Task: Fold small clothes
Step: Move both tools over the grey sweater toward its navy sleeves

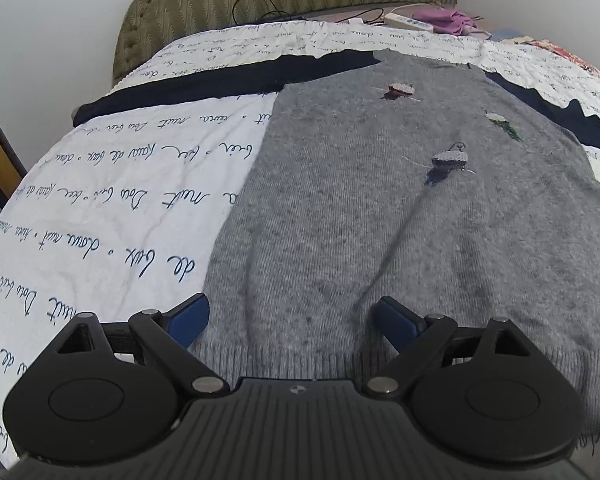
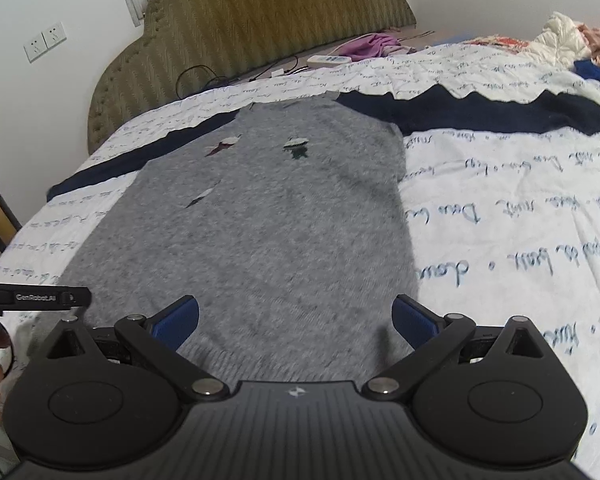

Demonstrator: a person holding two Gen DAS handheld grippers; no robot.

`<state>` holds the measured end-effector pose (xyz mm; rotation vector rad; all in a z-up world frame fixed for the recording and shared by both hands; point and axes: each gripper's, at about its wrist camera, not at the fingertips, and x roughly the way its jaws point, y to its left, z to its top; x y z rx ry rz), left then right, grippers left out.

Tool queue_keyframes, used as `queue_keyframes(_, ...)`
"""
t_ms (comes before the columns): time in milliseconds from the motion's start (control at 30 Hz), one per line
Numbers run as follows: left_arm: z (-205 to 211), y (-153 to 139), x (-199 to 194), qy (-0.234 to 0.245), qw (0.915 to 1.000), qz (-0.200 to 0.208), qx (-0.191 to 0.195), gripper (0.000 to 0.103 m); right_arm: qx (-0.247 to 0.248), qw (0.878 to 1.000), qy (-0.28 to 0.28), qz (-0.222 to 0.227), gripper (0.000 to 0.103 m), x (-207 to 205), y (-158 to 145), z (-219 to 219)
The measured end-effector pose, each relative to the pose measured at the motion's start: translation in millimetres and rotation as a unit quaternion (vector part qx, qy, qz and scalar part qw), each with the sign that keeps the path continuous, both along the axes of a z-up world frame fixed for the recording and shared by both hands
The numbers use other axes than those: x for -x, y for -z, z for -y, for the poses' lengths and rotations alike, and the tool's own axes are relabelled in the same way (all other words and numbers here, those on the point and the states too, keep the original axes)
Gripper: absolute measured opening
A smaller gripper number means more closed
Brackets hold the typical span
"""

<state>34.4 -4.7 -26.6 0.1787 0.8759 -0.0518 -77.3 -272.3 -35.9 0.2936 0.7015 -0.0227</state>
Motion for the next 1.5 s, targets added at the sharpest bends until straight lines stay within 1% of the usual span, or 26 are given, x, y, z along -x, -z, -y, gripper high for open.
queue_keyframes(200, 12.7, 2.2, -14.8, 0.012, 0.9999, 0.001, -0.005, 0.096, 0.028, 1.0, -0.003, -0.011, 0.103, -21.0, 2.6, 5.9)
queue_keyframes(500, 32.0, 11.2, -30.9, 0.03, 0.9994, -0.005, -0.015, 0.098, 0.025, 0.999, -0.002, -0.021, 0.103, -45.1, 10.3, 13.3)
queue_keyframes(700, 36.0, 13.1, -35.4, 0.037, 0.9992, -0.008, -0.008, 0.098, 0.026, 0.999, -0.004, -0.026, 0.103, -53.9, 13.1, 13.3)
queue_keyframes(967, 39.5, 10.8, -40.4, 0.043, 0.999, -0.008, 0.004, 0.098, 0.031, 0.999, 0.0, -0.015, 0.103, -64.2, 8.2, 16.0)
queue_keyframes(1300, 44.9, 9.3, -48.3, 0.053, 0.9984, -0.006, 0.014, 0.099, 0.045, 0.999, 0.001, -0.028, 0.103, -81.9, 7.2, 15.7)
queue_keyframes(1500, 55.9, 6.5, -52.7, 0.068, 0.9975, 0.002, 0.016, 0.099, 0.042, 0.998, 0.0, -0.035, 0.103, -97.5, 9.1, 18.2)
